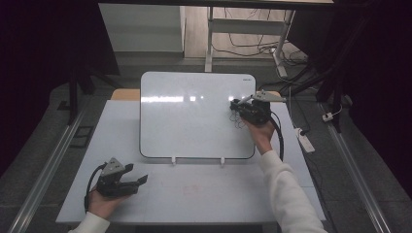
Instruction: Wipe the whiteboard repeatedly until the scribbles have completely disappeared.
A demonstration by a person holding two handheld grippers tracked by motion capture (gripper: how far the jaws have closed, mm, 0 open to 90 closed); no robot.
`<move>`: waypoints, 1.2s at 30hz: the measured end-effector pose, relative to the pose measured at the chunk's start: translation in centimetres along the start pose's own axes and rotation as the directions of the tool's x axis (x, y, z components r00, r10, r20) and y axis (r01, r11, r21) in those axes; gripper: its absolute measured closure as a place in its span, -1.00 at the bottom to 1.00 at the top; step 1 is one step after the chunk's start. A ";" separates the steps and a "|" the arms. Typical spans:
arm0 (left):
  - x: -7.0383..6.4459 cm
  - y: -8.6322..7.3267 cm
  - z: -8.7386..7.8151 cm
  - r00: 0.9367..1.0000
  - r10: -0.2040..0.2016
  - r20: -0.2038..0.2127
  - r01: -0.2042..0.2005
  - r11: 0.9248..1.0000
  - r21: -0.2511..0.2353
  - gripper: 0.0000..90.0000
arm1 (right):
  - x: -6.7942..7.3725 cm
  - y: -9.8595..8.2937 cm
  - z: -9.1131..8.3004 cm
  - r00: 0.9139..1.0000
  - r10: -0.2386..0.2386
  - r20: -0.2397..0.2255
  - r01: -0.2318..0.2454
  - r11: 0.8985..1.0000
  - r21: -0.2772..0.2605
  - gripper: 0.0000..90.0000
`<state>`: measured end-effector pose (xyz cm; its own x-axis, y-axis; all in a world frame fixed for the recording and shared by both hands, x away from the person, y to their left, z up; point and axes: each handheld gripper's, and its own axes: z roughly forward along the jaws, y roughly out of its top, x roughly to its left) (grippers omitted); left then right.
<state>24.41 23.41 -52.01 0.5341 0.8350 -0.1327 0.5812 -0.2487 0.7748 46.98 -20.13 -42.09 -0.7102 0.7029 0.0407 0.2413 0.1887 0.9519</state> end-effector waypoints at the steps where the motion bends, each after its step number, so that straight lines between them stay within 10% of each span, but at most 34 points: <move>1: 0.0 0.0 0.0 1.000 0.000 0.001 0.000 1.000 -0.001 -0.40 | -0.4 0.1 -0.2 1.000 0.016 0.011 -0.015 1.000 -0.016 0.73; 5: -0.2 0.0 -0.1 1.000 0.003 0.001 -0.003 1.000 -0.003 -0.40 | -3.2 0.9 -1.9 0.980 0.132 0.151 -0.114 0.986 -0.124 0.73; 12: 0.1 -0.1 -0.1 1.000 -0.004 0.003 0.004 1.000 0.000 -0.40 | -1.4 0.0 -1.1 0.998 0.008 0.063 -0.006 0.999 -0.039 0.73; 17: -0.2 0.0 -0.2 1.000 0.004 0.006 -0.004 1.000 -0.007 -0.40 | -2.9 0.1 -2.2 0.985 0.104 0.140 -0.089 0.990 -0.109 0.73; 22: 0.0 0.0 -0.1 1.000 -0.004 0.004 0.004 1.000 -0.003 -0.40 | -1.4 -0.3 -1.6 0.997 -0.008 0.077 0.011 0.999 -0.035 0.73; 26: -0.1 0.0 -0.2 1.000 -0.001 0.006 0.001 1.000 -0.005 -0.40 | -3.7 0.1 -3.1 0.978 0.124 0.165 -0.103 0.986 -0.129 0.73; 29: 0.0 0.0 -0.1 1.000 -0.003 0.006 0.003 1.000 -0.003 -0.41 | -1.6 -0.5 -1.8 0.997 0.013 0.077 -0.009 0.999 -0.043 0.73; 32: -0.1 0.0 -0.1 1.000 -0.006 0.005 0.006 1.000 -0.003 -0.41 | -1.3 -0.4 -1.6 0.997 -0.012 0.070 0.014 0.999 -0.029 0.73; 36: -0.2 0.1 -0.1 1.000 -0.003 0.008 0.003 1.000 -0.005 -0.41 | -2.4 0.2 -1.9 0.987 0.095 0.129 -0.082 0.992 -0.100 0.73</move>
<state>24.24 23.27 -51.86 0.5373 0.8317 -0.1403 0.5796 -0.2433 0.7777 47.48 -23.09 -41.45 -0.5932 0.7999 0.0914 0.2314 0.0606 0.9710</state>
